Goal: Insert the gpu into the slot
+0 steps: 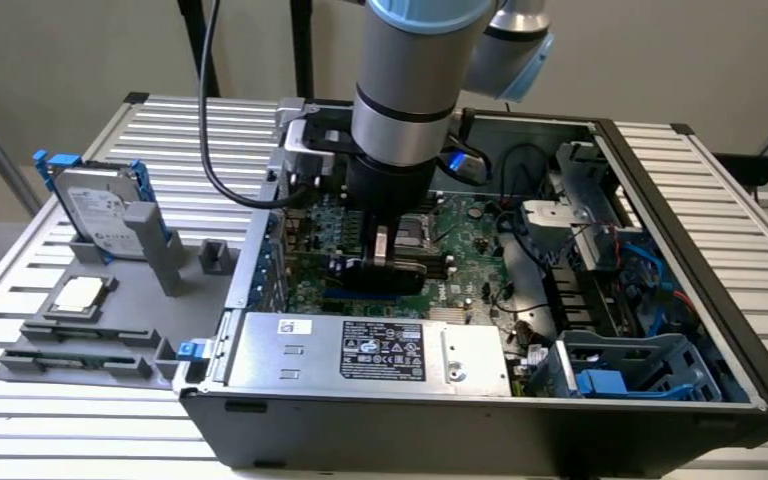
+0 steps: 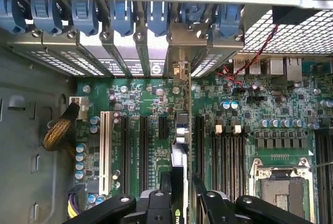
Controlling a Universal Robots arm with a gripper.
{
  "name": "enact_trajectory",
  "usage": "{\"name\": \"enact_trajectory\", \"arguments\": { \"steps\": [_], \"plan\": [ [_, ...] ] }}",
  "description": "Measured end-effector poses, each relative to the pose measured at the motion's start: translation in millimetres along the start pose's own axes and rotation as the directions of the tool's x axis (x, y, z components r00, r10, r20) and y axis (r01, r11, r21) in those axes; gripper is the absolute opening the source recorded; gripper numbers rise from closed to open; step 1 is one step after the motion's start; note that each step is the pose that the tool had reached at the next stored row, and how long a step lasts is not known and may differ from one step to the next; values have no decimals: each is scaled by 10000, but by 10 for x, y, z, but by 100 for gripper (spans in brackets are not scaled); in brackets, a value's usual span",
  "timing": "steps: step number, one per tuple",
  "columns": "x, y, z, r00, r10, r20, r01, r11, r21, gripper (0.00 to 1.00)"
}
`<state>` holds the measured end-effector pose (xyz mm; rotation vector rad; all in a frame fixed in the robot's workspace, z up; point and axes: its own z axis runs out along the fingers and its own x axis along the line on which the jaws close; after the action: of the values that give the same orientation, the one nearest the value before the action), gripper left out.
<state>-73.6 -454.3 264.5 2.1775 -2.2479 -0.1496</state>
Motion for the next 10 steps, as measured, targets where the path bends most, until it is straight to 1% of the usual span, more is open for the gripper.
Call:
{"name": "enact_trajectory", "arguments": {
  "steps": [10],
  "plan": [
    [-3,-1,10,10000,-7,3,7,10000,1,26]
  ]
}}
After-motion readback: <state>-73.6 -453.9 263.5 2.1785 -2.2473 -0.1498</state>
